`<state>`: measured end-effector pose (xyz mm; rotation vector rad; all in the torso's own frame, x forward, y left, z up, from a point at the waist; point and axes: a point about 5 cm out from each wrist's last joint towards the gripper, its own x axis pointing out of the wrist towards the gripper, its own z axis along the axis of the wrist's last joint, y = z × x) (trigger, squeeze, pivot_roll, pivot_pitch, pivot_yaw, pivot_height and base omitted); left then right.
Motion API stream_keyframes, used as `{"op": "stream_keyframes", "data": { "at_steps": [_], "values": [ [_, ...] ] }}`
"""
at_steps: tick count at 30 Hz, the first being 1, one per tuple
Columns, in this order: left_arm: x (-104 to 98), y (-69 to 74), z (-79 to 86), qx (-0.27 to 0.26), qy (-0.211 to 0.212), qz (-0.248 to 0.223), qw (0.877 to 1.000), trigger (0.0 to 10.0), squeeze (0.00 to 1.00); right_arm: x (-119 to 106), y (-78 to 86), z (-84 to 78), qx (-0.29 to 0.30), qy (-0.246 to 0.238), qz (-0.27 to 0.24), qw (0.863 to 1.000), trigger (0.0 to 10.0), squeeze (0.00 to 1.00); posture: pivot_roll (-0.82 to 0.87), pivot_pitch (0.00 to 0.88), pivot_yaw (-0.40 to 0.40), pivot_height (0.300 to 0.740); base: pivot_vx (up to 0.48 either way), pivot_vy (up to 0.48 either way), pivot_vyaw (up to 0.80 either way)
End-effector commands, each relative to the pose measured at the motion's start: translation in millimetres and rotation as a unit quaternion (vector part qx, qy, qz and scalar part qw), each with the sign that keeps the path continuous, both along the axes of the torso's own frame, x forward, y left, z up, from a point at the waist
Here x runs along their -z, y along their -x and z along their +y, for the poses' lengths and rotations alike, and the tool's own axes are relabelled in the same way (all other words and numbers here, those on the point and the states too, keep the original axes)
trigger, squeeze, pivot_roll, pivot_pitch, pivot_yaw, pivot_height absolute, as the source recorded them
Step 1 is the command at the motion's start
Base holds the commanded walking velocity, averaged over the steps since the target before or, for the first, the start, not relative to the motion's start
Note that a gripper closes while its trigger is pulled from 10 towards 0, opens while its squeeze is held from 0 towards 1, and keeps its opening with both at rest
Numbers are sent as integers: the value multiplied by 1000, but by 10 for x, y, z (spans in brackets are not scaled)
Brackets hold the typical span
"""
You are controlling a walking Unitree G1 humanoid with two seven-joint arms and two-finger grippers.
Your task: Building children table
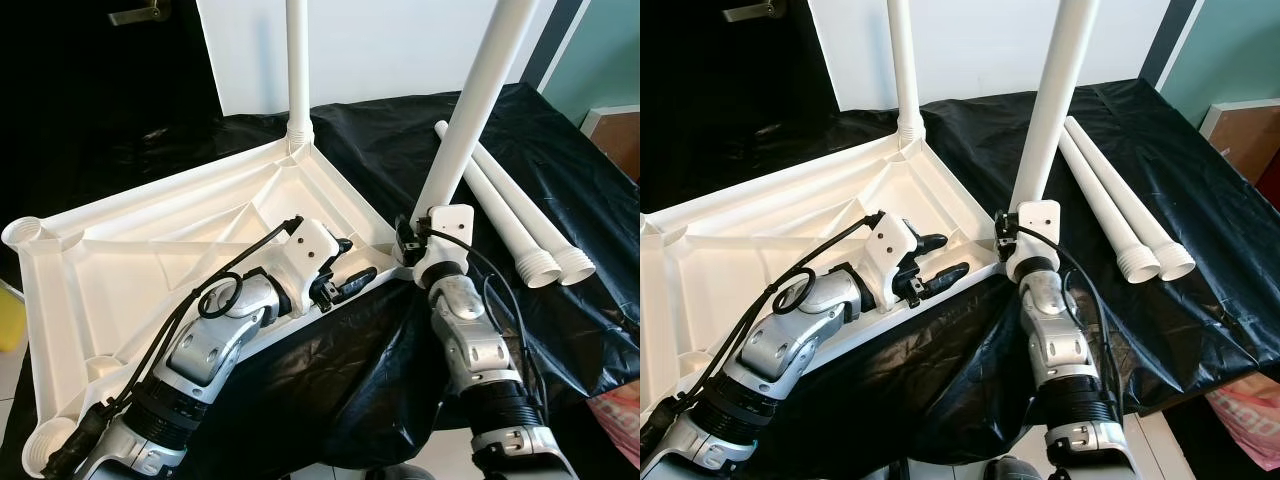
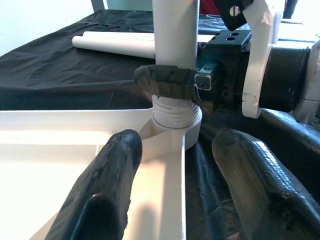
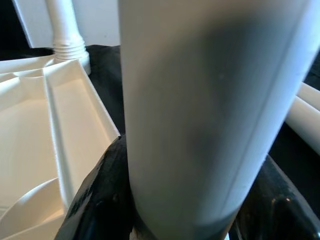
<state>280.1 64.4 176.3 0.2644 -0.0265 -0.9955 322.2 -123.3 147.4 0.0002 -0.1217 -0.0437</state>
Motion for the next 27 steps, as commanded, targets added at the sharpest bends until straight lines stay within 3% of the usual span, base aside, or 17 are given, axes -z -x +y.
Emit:
{"op": "stream_keyframes", "data": {
  "at_steps": [1, 4, 22, 23, 24, 25, 27],
  "values": [
    [-3, 30, -14, 27, -6, 5, 1000, 10000, 0, 184, 63, -68, 53, -4, 43, 998, 10000, 0, 10, 120, -10, 740, 0, 0, 0],
    [-9, 29, -24, 28, -5, 5, 1000, 10000, 0, 172, 87, 11, 48, -13, 43, 998, 10000, 0, 8, 120, -8, 740, 0, 0, 0],
    [-33, 7, -31, 32, -5, 2, 999, 10000, 0, 113, 73, -7, 54, -7, 33, 998, 10000, 0, 5, 108, -4, 740, 0, 0, 0],
    [-35, 3, -32, 32, -5, 2, 999, 10000, 0, 101, 69, -15, 54, -5, 31, 998, 10000, 482, 4, 106, -4, 740, 0, 0, 0],
    [-35, 3, -32, 32, -5, 2, 999, 10000, 0, 101, 69, -15, 54, -5, 31, 998, 10000, 482, 4, 106, -4, 740, 0, 0, 0],
    [-39, 0, -35, 32, -4, 1, 999, 10000, 0, 87, 66, -21, 52, -3, 27, 998, 10000, 1000, 3, 105, -3, 740, 0, 0, 0],
    [-39, 0, -35, 32, -4, 1, 999, 10000, 0, 87, 66, -21, 52, -3, 27, 998, 10000, 1000, 3, 105, -3, 740, 0, 0, 0]
  ]
}}
